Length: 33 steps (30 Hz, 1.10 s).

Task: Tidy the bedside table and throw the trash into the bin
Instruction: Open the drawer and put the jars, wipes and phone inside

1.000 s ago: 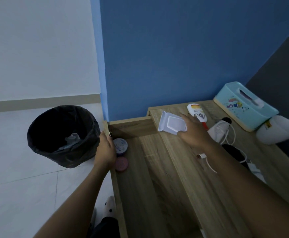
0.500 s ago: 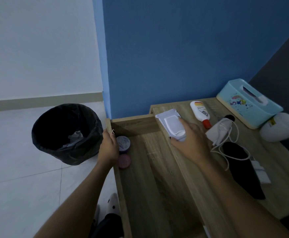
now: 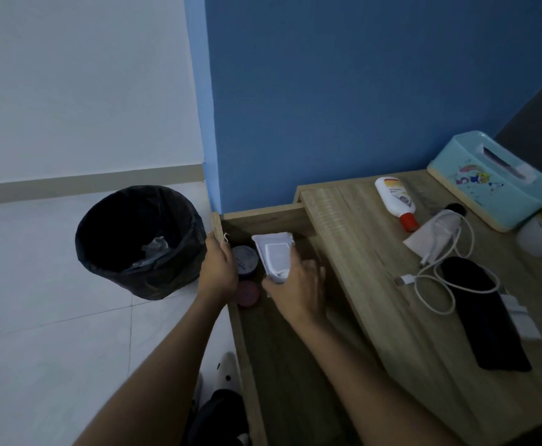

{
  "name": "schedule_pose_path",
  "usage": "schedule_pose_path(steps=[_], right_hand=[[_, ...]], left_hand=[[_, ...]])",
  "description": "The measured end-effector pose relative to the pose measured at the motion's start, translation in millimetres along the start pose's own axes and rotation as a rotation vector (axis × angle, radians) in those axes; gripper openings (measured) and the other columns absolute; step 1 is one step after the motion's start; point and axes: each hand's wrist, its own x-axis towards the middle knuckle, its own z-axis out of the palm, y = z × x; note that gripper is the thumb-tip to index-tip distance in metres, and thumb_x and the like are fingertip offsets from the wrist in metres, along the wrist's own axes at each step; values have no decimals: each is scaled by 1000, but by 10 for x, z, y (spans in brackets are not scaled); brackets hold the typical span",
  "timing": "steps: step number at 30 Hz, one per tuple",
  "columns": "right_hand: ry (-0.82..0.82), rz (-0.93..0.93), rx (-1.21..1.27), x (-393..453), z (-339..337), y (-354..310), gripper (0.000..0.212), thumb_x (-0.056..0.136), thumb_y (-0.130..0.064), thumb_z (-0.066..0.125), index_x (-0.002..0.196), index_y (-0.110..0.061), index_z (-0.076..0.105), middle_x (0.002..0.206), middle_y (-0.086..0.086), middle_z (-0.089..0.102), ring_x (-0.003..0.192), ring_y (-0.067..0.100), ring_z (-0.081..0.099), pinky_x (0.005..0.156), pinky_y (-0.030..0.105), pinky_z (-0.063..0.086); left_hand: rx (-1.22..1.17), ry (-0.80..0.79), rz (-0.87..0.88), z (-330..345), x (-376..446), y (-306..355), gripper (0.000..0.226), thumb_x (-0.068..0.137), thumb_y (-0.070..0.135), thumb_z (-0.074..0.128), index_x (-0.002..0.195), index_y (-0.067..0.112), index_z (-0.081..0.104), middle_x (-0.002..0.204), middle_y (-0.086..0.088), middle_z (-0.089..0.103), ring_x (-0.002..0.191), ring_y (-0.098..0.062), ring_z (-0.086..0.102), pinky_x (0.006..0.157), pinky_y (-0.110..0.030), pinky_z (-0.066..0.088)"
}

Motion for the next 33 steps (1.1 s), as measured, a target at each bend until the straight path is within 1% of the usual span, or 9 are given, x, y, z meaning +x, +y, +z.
schedule_pose_path(steps=[6, 10, 13, 17, 19, 23, 26, 29, 33], right_hand=[[-42, 167, -50, 153, 331, 126, 86, 84, -45, 65, 152, -28, 15, 147, 16, 31, 137, 35, 27, 103, 44, 37], [-72, 139, -77, 230, 549, 102, 81, 88, -43, 62, 153, -28, 15, 148, 17, 30, 135, 34, 29, 103, 41, 37], [-92, 139, -20, 251, 644, 105, 65, 94, -40, 53, 151, -27, 23, 148, 17, 30, 131, 32, 33, 98, 38, 37], [-107, 51, 44, 239, 661, 176, 60, 94, -35, 53, 148, -21, 31, 148, 20, 30, 135, 39, 31, 109, 45, 29], [-111, 71, 83, 231, 674, 194, 58, 98, -32, 48, 150, -20, 26, 152, 16, 27, 138, 30, 29, 108, 35, 28], [-182, 21, -1, 212, 688, 229, 71, 98, -37, 45, 155, -24, 5, 158, 16, 10, 143, 35, 19, 113, 46, 28], [-212, 35, -30, 202, 686, 236, 74, 97, -43, 43, 155, -26, 0, 160, 16, 1, 146, 36, 11, 116, 47, 21], [-139, 94, 65, 221, 635, 138, 72, 97, -42, 48, 155, -27, 8, 160, 13, 7, 146, 29, 13, 113, 44, 26], [22, -113, 11, 184, 258, -88, 70, 94, -35, 54, 153, -17, 21, 159, 8, 20, 145, 24, 23, 113, 34, 30]], left_hand=[[9, 4, 6, 32, 30, -34, 45, 102, 33, 24, 145, 18, 21, 135, -18, 52, 121, -37, 53, 95, -43, 45], [-3, 4, 28, 19, 25, -23, 44, 103, 31, 24, 144, 17, 23, 136, -19, 52, 121, -37, 53, 91, -37, 42], [-6, 6, 38, 12, 25, -36, 43, 102, 31, 24, 143, 16, 23, 134, -19, 54, 119, -37, 54, 90, -37, 43], [-7, 6, 31, 25, 40, -50, 45, 102, 32, 24, 145, 18, 21, 135, -18, 53, 119, -35, 55, 92, -38, 44], [-2, 3, 27, 27, 39, -48, 45, 103, 32, 23, 145, 18, 20, 136, -18, 53, 119, -35, 55, 93, -39, 44], [8, 2, 4, 28, 34, -29, 45, 103, 32, 23, 145, 19, 20, 138, -16, 51, 123, -35, 53, 95, -40, 44], [10, 4, -1, 27, 35, -29, 45, 103, 32, 23, 146, 20, 20, 139, -16, 50, 124, -35, 52, 97, -40, 43], [9, 4, -8, 27, 46, -35, 46, 102, 32, 23, 146, 18, 21, 138, -17, 51, 123, -36, 52, 97, -42, 43], [-1, 8, -1, 43, 37, -21, 39, 102, 32, 24, 138, 16, 29, 130, -18, 55, 118, -36, 55, 91, -41, 43]])
